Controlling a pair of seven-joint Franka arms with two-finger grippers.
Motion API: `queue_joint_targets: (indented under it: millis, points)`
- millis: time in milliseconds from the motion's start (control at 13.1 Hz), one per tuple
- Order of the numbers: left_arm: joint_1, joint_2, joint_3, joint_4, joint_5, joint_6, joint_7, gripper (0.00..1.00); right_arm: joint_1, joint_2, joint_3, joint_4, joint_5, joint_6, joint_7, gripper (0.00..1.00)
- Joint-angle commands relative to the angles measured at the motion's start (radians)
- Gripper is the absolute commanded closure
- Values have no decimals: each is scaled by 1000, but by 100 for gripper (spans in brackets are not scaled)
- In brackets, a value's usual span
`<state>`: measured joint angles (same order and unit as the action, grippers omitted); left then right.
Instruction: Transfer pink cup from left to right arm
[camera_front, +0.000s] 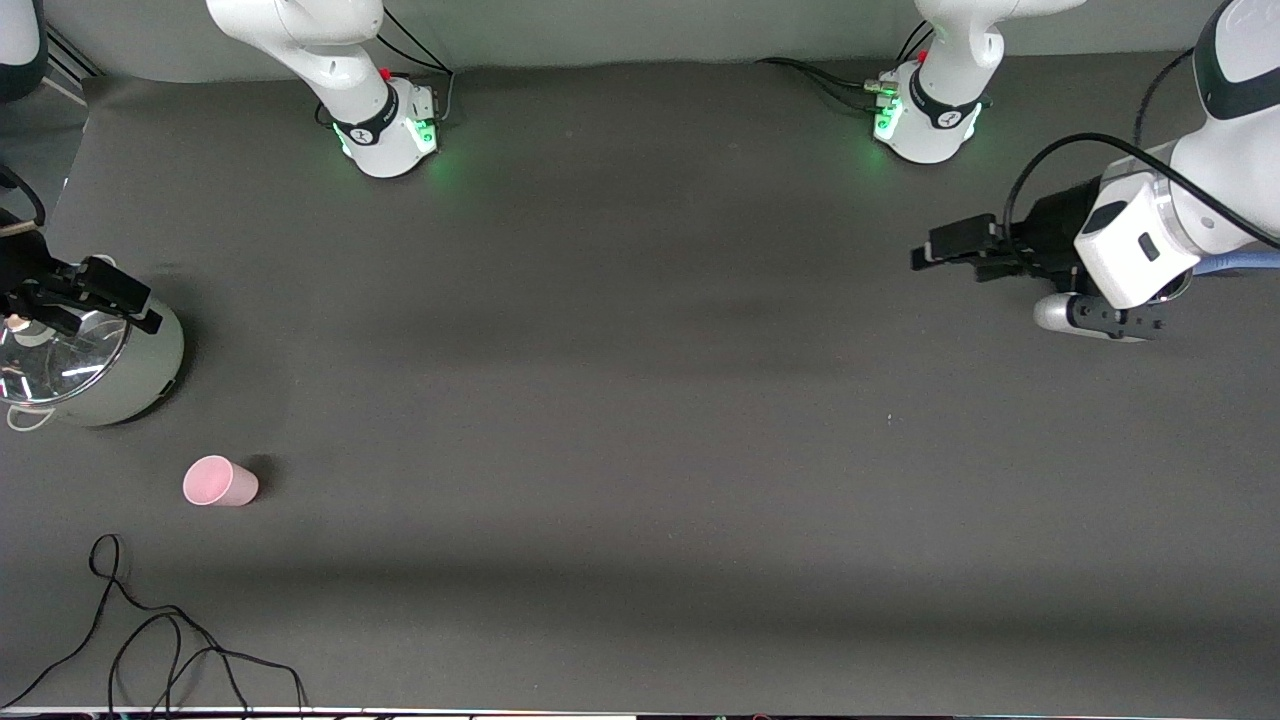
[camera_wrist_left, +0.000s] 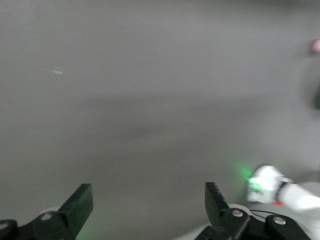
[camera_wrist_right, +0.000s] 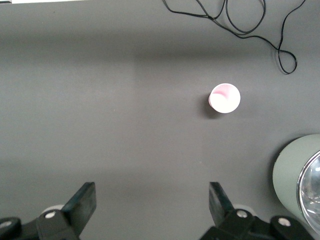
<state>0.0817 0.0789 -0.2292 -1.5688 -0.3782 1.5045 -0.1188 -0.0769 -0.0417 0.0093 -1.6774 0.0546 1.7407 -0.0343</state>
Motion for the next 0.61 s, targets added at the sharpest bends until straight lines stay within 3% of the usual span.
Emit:
queue_joint_targets:
  millis: [0, 153, 382, 535]
  points:
    - [30, -16, -1, 7, 163, -21, 169, 0, -3, -29, 17, -25, -24, -30, 22, 0]
    - [64, -19, 2, 19, 252, -18, 269, 0, -1, -15, 11, -22, -22, -29, 21, 0]
    - [60, -7, -2, 58, 419, -21, 269, 0, 15, 5, -6, 11, -21, -20, 22, 0]
    - [55, -10, -4, 52, 447, -53, 239, 0, 46, 43, -41, 69, -22, -20, 24, 0]
